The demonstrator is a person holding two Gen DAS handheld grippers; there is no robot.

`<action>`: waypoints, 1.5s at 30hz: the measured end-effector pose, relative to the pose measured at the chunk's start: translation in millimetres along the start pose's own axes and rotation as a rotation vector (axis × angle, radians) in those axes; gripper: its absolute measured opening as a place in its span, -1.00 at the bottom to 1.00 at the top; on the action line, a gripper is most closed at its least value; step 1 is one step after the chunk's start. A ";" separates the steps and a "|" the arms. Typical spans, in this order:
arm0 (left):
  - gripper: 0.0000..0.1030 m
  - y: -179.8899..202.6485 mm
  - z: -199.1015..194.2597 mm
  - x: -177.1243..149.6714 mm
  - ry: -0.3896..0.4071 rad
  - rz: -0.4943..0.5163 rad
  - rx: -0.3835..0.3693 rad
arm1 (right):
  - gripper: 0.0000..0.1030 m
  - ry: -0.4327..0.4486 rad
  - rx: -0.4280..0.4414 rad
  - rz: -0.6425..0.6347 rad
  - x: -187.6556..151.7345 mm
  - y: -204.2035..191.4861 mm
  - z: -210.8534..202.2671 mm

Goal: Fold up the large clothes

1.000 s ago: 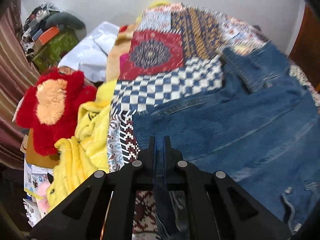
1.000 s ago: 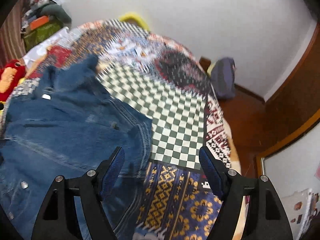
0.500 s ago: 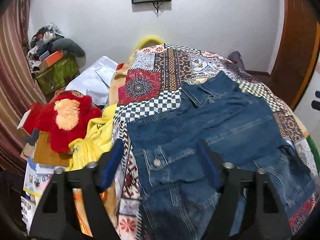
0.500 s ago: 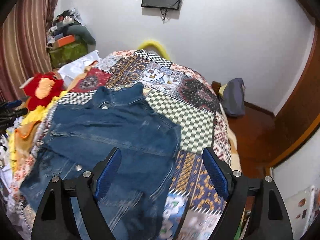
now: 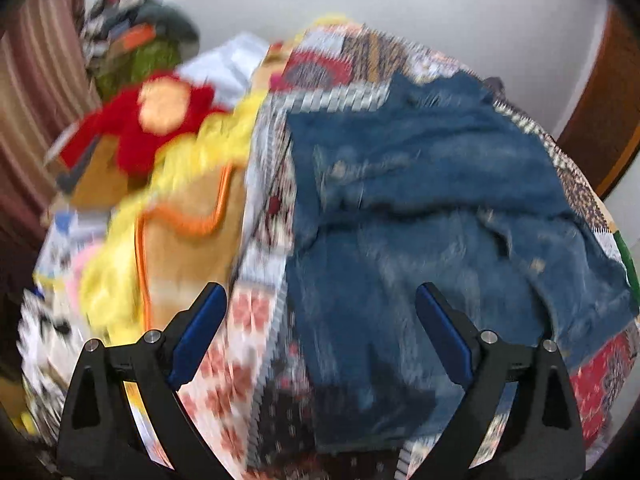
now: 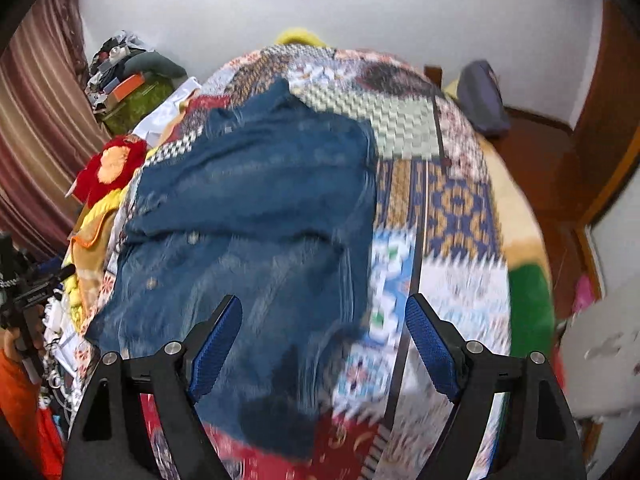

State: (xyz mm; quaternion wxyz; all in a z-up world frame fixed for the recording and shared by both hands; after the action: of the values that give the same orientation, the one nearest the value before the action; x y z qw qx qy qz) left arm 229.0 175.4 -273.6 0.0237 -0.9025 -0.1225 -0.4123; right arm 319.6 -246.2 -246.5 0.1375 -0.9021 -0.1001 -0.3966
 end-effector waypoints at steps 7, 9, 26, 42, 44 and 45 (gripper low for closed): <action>0.82 -11.1 3.5 -77.3 -0.146 -0.205 -0.043 | 0.60 -0.075 0.019 0.107 -67.1 6.6 1.4; 0.75 -6.1 6.1 -92.2 -0.179 -0.226 -0.064 | 0.59 -0.088 0.030 0.131 -78.5 5.6 3.7; -0.63 7.9 2.4 -84.3 -0.155 -0.261 -0.132 | -0.58 -0.036 0.154 0.134 -62.9 -23.6 10.7; -0.83 36.7 -29.3 86.4 0.233 -0.049 -0.147 | -0.78 0.179 0.195 -0.060 83.6 -64.9 28.3; -0.83 34.4 -24.1 112.7 0.271 -0.042 -0.133 | -0.79 0.227 0.173 -0.085 113.3 -63.8 35.2; -0.83 33.5 -17.4 127.4 0.284 -0.038 -0.125 | -0.79 0.239 0.160 -0.091 126.3 -62.8 41.1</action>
State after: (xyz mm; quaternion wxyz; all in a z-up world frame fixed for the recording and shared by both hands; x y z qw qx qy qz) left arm 304.4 166.0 -164.7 -0.0232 -0.8323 -0.1089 -0.5430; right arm 413.8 -164.6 -168.7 0.2016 -0.8291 -0.1552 -0.4979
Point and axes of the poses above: each gripper's, at about its wrist camera, not at the fingertips, and z roughly the way its jaws point, y to its right, x to its top, the point moved 8 cm from there along z, roughly the way its jaws point, and after that the axes turned 15 degrees about y, right-handed, at the moved point
